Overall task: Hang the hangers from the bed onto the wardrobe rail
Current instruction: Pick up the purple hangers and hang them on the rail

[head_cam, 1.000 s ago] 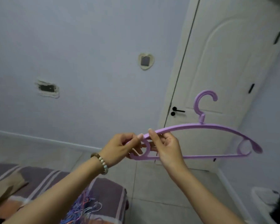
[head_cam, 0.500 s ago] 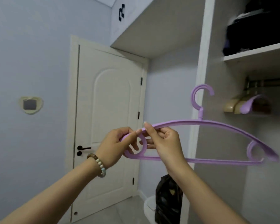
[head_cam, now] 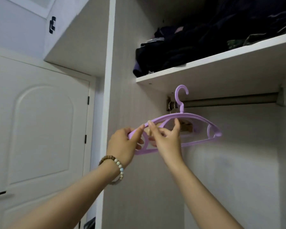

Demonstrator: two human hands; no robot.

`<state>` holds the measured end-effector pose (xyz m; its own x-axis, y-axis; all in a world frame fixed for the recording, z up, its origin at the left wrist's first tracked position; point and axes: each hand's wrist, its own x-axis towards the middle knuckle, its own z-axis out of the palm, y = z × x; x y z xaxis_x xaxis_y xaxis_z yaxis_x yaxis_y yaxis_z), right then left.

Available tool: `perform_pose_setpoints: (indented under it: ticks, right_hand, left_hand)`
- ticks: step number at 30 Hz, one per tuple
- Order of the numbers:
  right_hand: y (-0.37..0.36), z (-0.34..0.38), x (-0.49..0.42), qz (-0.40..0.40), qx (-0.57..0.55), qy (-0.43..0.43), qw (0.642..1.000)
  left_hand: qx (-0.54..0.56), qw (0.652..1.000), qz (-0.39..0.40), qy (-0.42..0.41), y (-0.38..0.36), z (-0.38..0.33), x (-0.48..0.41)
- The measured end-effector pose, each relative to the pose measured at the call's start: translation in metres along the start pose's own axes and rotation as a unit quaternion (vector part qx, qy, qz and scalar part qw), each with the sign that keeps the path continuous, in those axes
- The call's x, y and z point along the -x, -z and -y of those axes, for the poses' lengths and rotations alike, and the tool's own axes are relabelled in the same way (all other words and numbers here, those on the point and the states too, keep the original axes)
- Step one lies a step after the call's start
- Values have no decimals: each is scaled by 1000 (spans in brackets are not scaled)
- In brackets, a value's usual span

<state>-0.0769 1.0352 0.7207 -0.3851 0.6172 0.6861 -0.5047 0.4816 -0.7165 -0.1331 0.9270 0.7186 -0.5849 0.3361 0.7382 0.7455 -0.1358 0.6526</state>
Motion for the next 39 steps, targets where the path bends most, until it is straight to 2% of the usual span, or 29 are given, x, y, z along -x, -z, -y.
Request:
perform_pose_setpoints:
  ticks: [3, 8, 11, 18, 27, 33, 39]
  right_hand:
    - [23, -11, -27, -5, -23, 12, 1000]
    - [50, -31, -78, 8, -106, -14, 994]
    - [63, -43, -105, 17, -120, -15, 993]
    - [79, -67, -154, 49, -115, -50, 991]
    - [79, -100, -176, 98, -56, -112, 987]
    - [76, -100, -163, 84, 33, -120, 989]
    - [65, -80, -130, 81, 49, -54, 994]
  left_hand:
    - [17, 1000, -1, -3, -44, -9, -19]
    - [33, 998, 52, -17, -96, -7, -49]
    - [-26, 995, 80, -60, -114, -1, -65]
    - [-167, 977, 105, -85, -141, 11, -99]
    - [-294, 945, 138, -36, -150, 24, -104]
    - [-254, 955, 153, -17, -140, 33, -100]
    - [-219, 966, 138, -18, -103, 21, -95]
